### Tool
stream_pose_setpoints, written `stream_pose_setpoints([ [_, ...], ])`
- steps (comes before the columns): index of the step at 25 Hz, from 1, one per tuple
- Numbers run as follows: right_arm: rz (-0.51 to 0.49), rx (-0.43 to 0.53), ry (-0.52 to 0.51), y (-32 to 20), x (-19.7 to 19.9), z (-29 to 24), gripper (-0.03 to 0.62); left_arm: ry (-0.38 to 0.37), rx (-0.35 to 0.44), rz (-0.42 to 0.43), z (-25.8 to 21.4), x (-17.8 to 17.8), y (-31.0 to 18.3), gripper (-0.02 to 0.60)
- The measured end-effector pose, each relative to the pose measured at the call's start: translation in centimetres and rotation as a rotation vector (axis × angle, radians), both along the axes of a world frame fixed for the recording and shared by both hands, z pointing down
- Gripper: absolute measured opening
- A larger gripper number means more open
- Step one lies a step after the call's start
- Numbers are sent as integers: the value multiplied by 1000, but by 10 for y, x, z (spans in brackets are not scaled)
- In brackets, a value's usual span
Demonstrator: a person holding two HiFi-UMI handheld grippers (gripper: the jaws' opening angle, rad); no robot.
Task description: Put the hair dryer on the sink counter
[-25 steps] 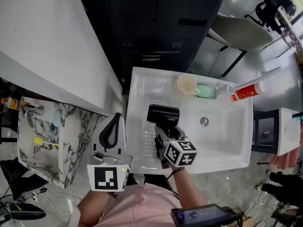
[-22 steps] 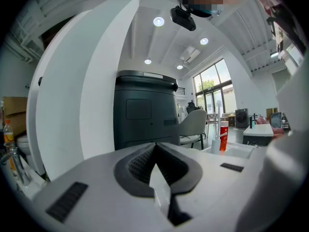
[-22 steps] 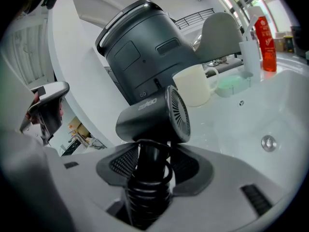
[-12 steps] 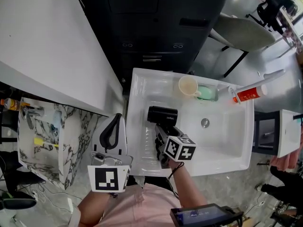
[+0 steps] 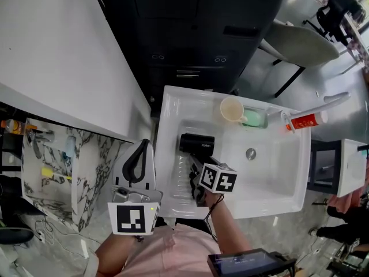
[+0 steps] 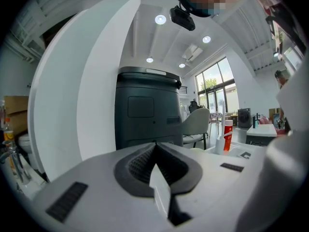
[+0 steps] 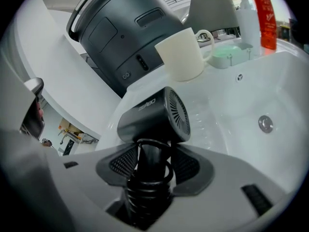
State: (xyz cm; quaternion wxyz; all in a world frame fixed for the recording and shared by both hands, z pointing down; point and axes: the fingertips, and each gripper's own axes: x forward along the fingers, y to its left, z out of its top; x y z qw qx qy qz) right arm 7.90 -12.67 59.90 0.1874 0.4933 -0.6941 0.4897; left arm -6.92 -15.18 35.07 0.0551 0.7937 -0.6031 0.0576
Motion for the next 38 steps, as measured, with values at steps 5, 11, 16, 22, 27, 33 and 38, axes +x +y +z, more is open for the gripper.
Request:
stream_pose_setpoints([
  [5, -10, -37, 17, -2, -1, 2, 222, 5, -4, -8, 1, -1, -3, 9],
  [11, -85, -82, 57, -1, -4, 4, 226, 2, -7, -4, 0, -1, -3, 9],
  [16, -187, -100, 146, 1, -8, 4, 235, 9, 1, -4, -1, -1, -4, 9],
  [22, -241, -128, 209, 3, -8, 2, 243, 17, 3, -8, -1, -3, -4, 9],
  [27, -256, -146, 271, 4, 2, 3, 245, 18, 9, 0, -2, -4, -3, 9],
  [33, -219, -150, 196, 4, 2, 0, 265, 15, 1, 11, -3, -3, 0, 9],
  [38, -172, -143, 97, 3, 1, -4, 318, 14, 0, 16, -2, -5, 2, 9],
])
